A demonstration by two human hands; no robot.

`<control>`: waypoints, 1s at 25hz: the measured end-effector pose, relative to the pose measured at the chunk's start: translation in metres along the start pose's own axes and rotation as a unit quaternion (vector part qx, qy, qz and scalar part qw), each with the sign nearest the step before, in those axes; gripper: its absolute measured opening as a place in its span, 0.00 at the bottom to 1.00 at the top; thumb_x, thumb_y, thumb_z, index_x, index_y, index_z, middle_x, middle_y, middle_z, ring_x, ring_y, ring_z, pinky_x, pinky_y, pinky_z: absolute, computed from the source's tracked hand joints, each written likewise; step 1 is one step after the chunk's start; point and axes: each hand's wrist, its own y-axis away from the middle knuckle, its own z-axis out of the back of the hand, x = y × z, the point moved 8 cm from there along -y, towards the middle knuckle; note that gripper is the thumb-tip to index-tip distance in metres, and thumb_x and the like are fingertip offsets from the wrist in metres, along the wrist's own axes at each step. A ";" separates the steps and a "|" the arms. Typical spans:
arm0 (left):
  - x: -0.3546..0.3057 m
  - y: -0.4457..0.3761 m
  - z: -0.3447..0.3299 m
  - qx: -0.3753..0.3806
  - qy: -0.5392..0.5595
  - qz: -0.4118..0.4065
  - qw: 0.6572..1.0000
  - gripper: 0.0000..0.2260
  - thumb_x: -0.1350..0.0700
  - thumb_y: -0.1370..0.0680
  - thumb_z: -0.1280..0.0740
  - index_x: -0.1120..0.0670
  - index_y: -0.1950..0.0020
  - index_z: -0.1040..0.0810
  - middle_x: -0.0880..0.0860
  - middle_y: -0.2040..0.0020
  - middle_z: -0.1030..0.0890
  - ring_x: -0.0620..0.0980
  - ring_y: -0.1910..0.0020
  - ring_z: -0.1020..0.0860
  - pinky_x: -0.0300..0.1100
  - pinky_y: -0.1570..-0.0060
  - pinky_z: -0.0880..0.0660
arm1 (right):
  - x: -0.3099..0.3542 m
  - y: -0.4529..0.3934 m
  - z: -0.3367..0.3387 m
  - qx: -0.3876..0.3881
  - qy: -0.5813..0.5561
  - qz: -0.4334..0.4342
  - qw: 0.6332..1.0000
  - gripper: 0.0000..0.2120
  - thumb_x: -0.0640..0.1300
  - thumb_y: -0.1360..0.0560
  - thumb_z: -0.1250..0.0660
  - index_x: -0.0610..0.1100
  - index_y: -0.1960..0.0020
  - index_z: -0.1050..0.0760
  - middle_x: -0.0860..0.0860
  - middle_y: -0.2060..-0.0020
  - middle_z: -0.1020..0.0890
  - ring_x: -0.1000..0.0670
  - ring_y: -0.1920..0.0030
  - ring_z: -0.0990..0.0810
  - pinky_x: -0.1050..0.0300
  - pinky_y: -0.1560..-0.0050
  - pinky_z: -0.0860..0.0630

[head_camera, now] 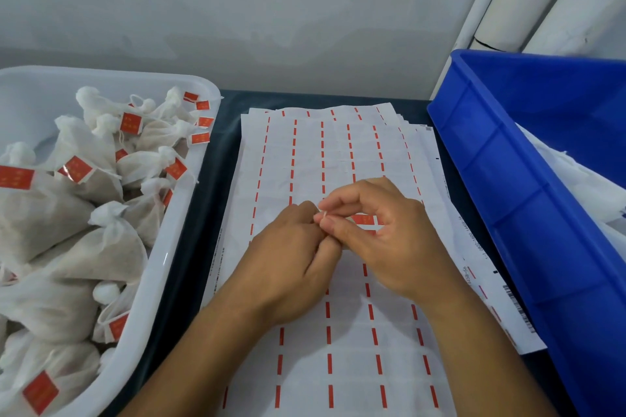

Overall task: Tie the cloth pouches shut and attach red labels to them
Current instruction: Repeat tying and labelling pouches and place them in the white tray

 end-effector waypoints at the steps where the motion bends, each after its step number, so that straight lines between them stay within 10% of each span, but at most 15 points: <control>1: -0.002 0.000 0.000 0.002 0.022 -0.006 1.000 0.20 0.43 0.19 0.51 0.42 0.45 0.19 0.42 0.40 0.22 0.40 0.41 0.27 0.41 0.41 0.25 | -0.003 0.000 -0.001 0.007 -0.026 -0.009 1.000 0.09 0.48 0.21 0.27 0.62 0.45 0.19 0.67 0.49 0.18 0.58 0.41 0.19 0.57 0.44 0.19; 8: 0.002 0.001 0.004 -0.005 0.174 0.076 0.982 0.17 0.43 0.20 0.49 0.42 0.61 0.26 0.43 0.59 0.22 0.41 0.58 0.24 0.32 0.59 0.29 | -0.010 -0.001 -0.003 0.046 -0.081 -0.021 0.995 0.11 0.51 0.18 0.32 0.57 0.37 0.23 0.59 0.52 0.15 0.53 0.43 0.16 0.62 0.42 0.21; 15: 0.013 0.000 0.009 -0.001 0.251 0.130 0.959 0.22 0.48 0.15 0.44 0.46 0.64 0.17 0.44 0.60 0.17 0.36 0.57 0.20 0.35 0.53 0.30 | -0.007 0.000 -0.001 0.056 -0.088 -0.010 0.995 0.04 0.47 0.23 0.27 0.53 0.49 0.20 0.57 0.54 0.17 0.48 0.48 0.16 0.55 0.46 0.18; 25: 0.025 0.006 0.015 -0.053 0.287 0.214 0.932 0.20 0.46 0.16 0.41 0.47 0.61 0.14 0.48 0.66 0.16 0.39 0.65 0.18 0.37 0.60 0.27 | 0.005 0.005 -0.005 0.075 0.048 0.044 0.995 0.11 0.51 0.22 0.27 0.54 0.40 0.16 0.62 0.52 0.19 0.55 0.47 0.19 0.64 0.48 0.22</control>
